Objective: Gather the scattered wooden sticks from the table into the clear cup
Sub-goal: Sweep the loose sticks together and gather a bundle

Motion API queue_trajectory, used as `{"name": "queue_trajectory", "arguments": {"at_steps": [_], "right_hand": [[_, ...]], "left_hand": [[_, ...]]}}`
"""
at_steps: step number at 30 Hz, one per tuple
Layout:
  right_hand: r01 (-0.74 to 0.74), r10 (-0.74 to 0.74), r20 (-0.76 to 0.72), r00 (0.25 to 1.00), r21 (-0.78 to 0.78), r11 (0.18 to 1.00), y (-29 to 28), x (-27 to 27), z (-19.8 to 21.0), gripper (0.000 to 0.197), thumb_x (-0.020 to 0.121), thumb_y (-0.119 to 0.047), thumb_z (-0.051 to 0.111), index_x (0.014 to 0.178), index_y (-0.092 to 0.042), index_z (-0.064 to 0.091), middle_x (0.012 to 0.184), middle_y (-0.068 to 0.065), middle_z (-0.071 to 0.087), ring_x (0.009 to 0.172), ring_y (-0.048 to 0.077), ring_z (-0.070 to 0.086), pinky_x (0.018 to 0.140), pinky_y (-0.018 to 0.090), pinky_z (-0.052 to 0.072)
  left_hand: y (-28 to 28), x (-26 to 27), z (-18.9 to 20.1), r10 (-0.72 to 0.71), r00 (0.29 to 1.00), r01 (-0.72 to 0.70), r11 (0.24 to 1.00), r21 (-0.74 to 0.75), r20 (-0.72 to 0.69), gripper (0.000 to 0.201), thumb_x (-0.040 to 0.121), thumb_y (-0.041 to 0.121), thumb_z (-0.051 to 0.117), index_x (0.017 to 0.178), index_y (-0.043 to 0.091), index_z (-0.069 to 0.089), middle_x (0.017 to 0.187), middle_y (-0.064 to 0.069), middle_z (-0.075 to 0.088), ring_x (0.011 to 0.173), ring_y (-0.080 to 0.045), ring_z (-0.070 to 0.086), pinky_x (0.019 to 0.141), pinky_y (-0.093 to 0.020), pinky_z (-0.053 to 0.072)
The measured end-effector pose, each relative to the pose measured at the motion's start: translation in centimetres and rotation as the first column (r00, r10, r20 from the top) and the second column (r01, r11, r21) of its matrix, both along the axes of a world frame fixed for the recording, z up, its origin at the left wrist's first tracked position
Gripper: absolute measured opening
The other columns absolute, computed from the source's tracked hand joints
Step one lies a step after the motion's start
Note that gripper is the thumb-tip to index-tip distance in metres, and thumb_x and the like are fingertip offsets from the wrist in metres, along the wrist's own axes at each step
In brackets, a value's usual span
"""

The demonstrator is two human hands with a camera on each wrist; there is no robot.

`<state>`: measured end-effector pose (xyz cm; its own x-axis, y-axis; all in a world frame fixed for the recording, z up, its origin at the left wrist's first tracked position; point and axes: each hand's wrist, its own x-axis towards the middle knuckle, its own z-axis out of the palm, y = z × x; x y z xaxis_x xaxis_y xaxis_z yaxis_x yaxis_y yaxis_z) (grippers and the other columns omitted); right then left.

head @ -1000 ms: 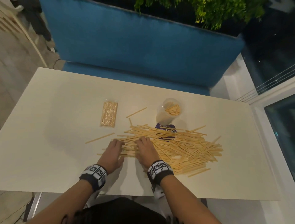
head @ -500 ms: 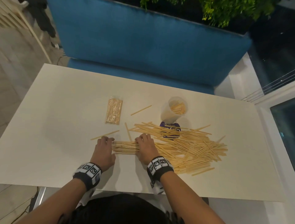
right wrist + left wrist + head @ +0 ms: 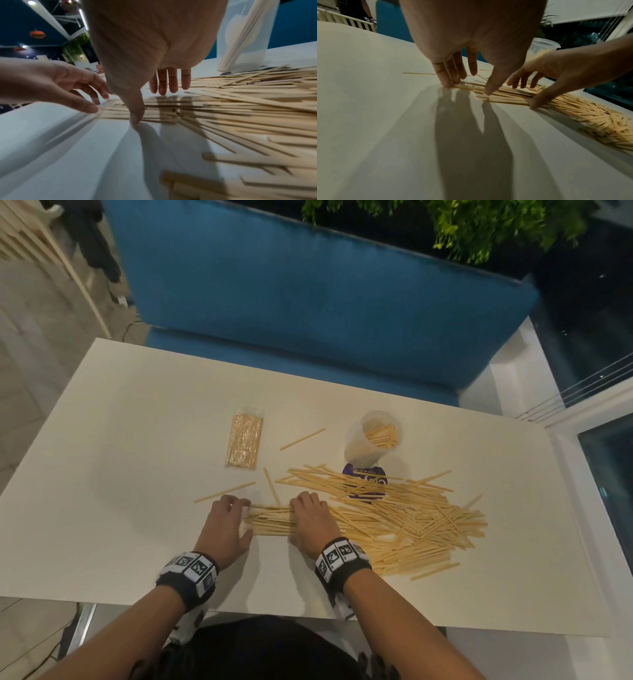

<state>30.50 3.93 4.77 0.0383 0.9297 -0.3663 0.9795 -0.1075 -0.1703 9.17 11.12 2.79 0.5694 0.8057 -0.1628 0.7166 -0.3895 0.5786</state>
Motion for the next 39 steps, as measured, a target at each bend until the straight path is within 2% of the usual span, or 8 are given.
{"name": "queue_trajectory", "arguments": {"at_steps": [6,11,21,27,30,33,36,39], "right_hand": [[-0.097,0.100,0.080,0.992,-0.034,0.995,-0.2,-1.5,0.2,0.033,0.090,-0.003,0.055,0.123,-0.003,0.054,0.123,0.017,0.053,0.113,0.033,0.050,0.093,0.042,0.047],[-0.150,0.154,0.088,0.984,-0.047,0.987,-0.7,-2.3,-0.7,0.043,0.088,-0.007,0.023,0.110,-0.004,0.060,0.108,0.017,0.060,0.098,0.032,0.056,0.081,0.039,0.051],[-0.110,0.115,0.094,0.989,-0.058,0.992,-0.5,-2.4,0.1,0.027,0.098,-0.005,0.037,0.120,0.001,0.052,0.120,0.022,0.052,0.106,0.037,0.051,0.087,0.044,0.047],[-0.155,0.158,0.068,0.985,-0.050,0.987,-0.9,-1.6,-0.6,0.054,0.083,-0.009,0.012,0.106,-0.001,0.059,0.105,0.020,0.061,0.091,0.035,0.057,0.076,0.043,0.050],[-0.145,0.150,0.065,0.987,-0.081,0.986,-0.8,-1.1,-0.5,0.048,0.082,-0.006,0.018,0.104,-0.004,0.061,0.098,0.016,0.063,0.086,0.031,0.057,0.073,0.040,0.050],[-0.164,0.168,0.045,0.985,-0.071,0.984,-0.6,-0.3,0.9,0.036,0.090,0.002,0.034,0.122,0.002,0.050,0.117,0.022,0.054,0.101,0.037,0.053,0.086,0.046,0.045],[-0.128,0.128,-0.005,0.992,-0.079,0.989,-0.2,0.6,2.0,0.040,0.088,0.003,0.055,0.127,0.001,0.046,0.121,0.020,0.053,0.104,0.037,0.054,0.091,0.047,0.044],[-0.070,0.065,-0.071,0.995,-0.069,0.995,0.2,1.2,3.3,0.040,0.087,0.002,0.050,0.127,-0.001,0.045,0.116,0.018,0.057,0.101,0.035,0.053,0.092,0.045,0.041]], "left_hand": [[-0.2,1.3,-0.5,0.013,0.999,-0.008,0.993,-0.115,0.039,0.036,0.081,0.002,0.072,0.116,0.008,0.066,0.111,-0.007,0.056,0.103,-0.026,0.054,0.091,-0.032,0.046],[-0.2,2.0,-0.5,0.005,0.999,0.001,0.992,-0.129,0.044,0.032,0.080,-0.002,0.070,0.110,0.010,0.069,0.103,-0.005,0.060,0.096,-0.024,0.057,0.087,-0.030,0.045],[0.3,1.4,-0.4,0.027,1.000,-0.027,0.998,0.050,-0.007,0.030,0.072,0.017,0.085,0.101,0.017,0.075,0.103,-0.006,0.061,0.094,-0.030,0.059,0.078,-0.045,0.052],[0.1,1.9,0.4,0.054,0.998,-0.053,0.998,0.021,-0.032,0.016,0.080,0.026,0.082,0.092,0.018,0.074,0.091,-0.003,0.068,0.087,-0.031,0.060,0.074,-0.043,0.049],[0.1,2.7,1.0,0.105,0.992,-0.097,0.989,-0.113,0.072,0.015,0.081,0.013,0.080,0.093,0.012,0.072,0.088,0.000,0.060,0.082,-0.024,0.059,0.079,-0.042,0.051],[0.3,3.3,1.3,0.137,0.984,-0.117,0.979,-0.167,0.112,0.024,0.078,0.007,0.075,0.101,0.015,0.072,0.091,0.004,0.056,0.080,-0.015,0.058,0.082,-0.034,0.051],[0.3,3.9,2.8,0.216,0.969,-0.166,0.927,-0.336,0.117,0.035,0.078,0.010,0.066,0.111,0.021,0.069,0.103,0.001,0.061,0.096,-0.015,0.061,0.089,-0.029,0.046],[0.9,4.3,3.3,0.383,0.907,-0.257,0.833,-0.490,0.176,0.033,0.079,0.030,0.062,0.111,0.026,0.069,0.107,0.001,0.066,0.101,-0.017,0.064,0.096,-0.039,0.051]]}}
